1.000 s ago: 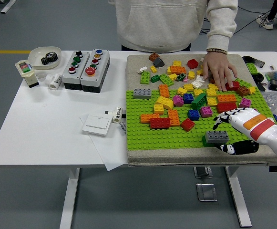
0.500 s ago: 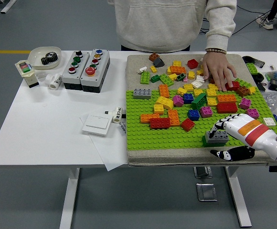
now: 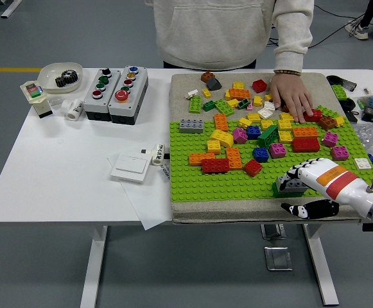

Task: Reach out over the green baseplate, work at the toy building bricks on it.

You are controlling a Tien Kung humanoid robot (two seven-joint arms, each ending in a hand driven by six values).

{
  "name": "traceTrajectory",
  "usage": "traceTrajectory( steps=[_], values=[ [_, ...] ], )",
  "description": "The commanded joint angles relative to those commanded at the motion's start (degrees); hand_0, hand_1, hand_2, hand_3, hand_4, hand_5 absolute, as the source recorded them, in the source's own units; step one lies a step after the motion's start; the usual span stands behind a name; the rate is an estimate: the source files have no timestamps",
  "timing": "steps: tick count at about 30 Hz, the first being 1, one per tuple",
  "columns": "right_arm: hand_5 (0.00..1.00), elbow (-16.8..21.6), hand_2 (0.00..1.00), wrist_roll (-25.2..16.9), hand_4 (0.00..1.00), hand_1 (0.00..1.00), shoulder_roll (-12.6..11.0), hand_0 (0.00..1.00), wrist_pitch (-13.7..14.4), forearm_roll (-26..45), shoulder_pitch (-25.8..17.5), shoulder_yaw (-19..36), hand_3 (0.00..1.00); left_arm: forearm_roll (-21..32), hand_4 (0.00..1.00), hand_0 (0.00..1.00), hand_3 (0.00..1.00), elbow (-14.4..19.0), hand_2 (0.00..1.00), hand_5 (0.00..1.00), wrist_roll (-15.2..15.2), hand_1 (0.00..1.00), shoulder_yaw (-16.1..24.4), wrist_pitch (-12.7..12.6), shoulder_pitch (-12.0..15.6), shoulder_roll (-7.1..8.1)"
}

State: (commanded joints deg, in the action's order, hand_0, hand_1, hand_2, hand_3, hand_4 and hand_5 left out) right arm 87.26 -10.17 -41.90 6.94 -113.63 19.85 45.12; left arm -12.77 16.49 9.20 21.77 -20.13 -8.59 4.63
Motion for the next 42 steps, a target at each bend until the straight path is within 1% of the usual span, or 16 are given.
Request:
traceTrajectory(
  steps=[14, 32, 42],
  values=[
    [0.450, -1.6, 0.646, 0.1, 0.734, 0.620, 0.9, 0.642, -0.1, -0.1, -0.2, -0.6, 0.560, -0.8, 0.562, 0.603, 0.549, 0.0, 0.655, 0.618, 0.4, 0.689, 0.3, 0.0, 0.3, 0.01],
    [0.447, -2.0, 0.649, 0.7, 0.742, 0.621, 1.5, 0.641, -0.4, -1.2, -0.7, -1.3, 0.561, -2.4, 0.562, 0.600, 0.549, 0.1, 0.655, 0.617, 1.2, 0.689, 0.9, 0.2, 0.7, 0.01],
    [0.449, -2.9, 0.652, 0.8, 0.749, 0.622, 2.0, 0.642, -0.6, -1.3, -0.4, -1.4, 0.563, -1.9, 0.562, 0.599, 0.550, 0.2, 0.656, 0.616, 1.1, 0.688, 0.6, 0.2, 0.4, 0.06]
  ],
)
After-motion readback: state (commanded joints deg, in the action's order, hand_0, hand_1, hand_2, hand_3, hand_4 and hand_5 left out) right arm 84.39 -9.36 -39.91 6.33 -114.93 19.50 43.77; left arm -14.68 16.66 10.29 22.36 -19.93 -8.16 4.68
